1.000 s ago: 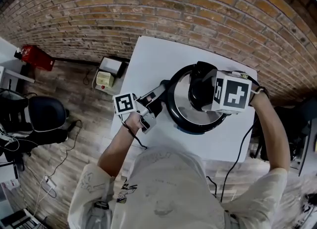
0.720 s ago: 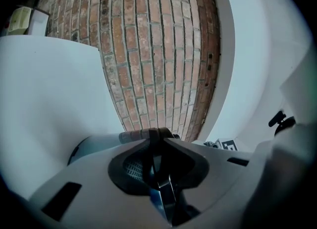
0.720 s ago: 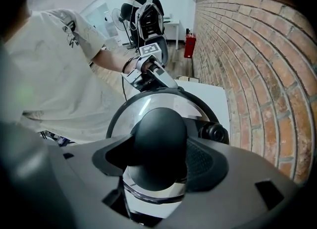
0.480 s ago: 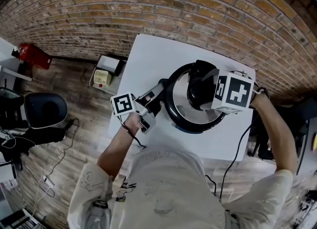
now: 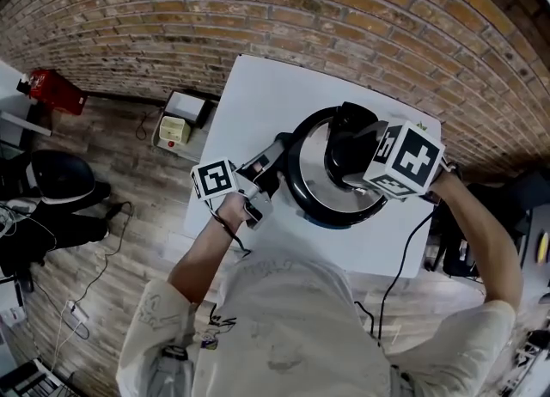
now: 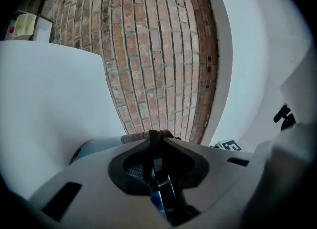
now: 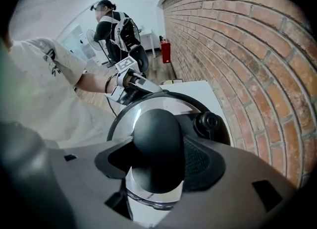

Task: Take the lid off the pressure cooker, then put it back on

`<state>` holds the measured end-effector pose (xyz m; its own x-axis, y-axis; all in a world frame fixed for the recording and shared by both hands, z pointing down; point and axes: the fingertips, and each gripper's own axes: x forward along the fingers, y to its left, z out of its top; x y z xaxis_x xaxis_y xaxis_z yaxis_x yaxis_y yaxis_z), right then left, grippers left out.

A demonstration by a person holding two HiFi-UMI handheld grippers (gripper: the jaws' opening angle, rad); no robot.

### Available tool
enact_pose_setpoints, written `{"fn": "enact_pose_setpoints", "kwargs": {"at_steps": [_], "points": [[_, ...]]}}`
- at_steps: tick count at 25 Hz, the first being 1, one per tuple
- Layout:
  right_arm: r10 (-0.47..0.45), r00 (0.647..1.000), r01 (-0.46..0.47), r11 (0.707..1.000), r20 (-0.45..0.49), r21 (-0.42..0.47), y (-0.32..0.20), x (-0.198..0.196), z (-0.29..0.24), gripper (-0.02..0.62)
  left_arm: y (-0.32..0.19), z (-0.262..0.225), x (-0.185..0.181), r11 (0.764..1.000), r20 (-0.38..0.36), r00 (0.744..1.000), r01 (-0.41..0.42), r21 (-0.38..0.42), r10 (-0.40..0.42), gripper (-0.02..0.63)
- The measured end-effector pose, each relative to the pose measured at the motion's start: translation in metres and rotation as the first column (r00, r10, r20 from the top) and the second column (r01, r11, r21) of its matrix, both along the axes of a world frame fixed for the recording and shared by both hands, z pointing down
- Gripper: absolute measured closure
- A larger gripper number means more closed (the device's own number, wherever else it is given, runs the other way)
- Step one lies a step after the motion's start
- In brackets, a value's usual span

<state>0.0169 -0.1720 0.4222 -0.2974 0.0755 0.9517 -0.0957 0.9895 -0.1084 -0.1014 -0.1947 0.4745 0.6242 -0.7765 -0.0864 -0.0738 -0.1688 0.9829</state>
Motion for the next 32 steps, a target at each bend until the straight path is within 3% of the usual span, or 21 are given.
{"fn": "enact_pose_setpoints", "kwargs": {"at_steps": [5, 9, 12, 14, 19, 29, 32], "points": [[0.187, 0.982, -0.187, 0.982, 0.017, -0.005, -0.005, 0.002, 0.001, 0.304, 0.0, -0.001, 0.002, 1.0, -0.004, 1.0, 0.024, -0.002, -0.024, 0.528], [0.388, 0.921, -0.389, 0.921, 0.039, 0.004, -0.011, 0.004, -0.001, 0.304, -0.002, 0.005, -0.001, 0.999, 0.051, 0.998, 0.039, -0.004, -0.039, 0.526], [0.486, 0.873, -0.487, 0.873, 0.04, 0.013, -0.013, 0.002, 0.001, 0.304, 0.003, 0.011, -0.007, 0.998, 0.086, 0.995, 0.054, -0.023, -0.051, 0.525], [0.503, 0.863, -0.504, 0.864, 0.032, 0.014, -0.013, 0.002, 0.001, 0.302, 0.004, 0.011, -0.009, 0.998, 0.089, 0.994, 0.061, -0.029, -0.058, 0.525], [0.487, 0.873, -0.487, 0.873, 0.031, 0.021, -0.016, 0.003, -0.001, 0.302, -0.001, 0.001, -0.003, 0.998, 0.016, 0.998, 0.058, -0.005, -0.058, 0.524], [0.452, 0.891, -0.453, 0.891, 0.038, 0.025, -0.014, 0.003, -0.001, 0.305, 0.001, 0.006, -0.005, 0.999, 0.043, 0.998, 0.041, -0.033, -0.04, 0.524], [0.448, 0.893, -0.449, 0.893, 0.031, 0.025, -0.014, 0.003, -0.001, 0.305, -0.001, 0.002, -0.002, 0.999, 0.004, 0.999, 0.035, -0.018, -0.035, 0.523]]}}
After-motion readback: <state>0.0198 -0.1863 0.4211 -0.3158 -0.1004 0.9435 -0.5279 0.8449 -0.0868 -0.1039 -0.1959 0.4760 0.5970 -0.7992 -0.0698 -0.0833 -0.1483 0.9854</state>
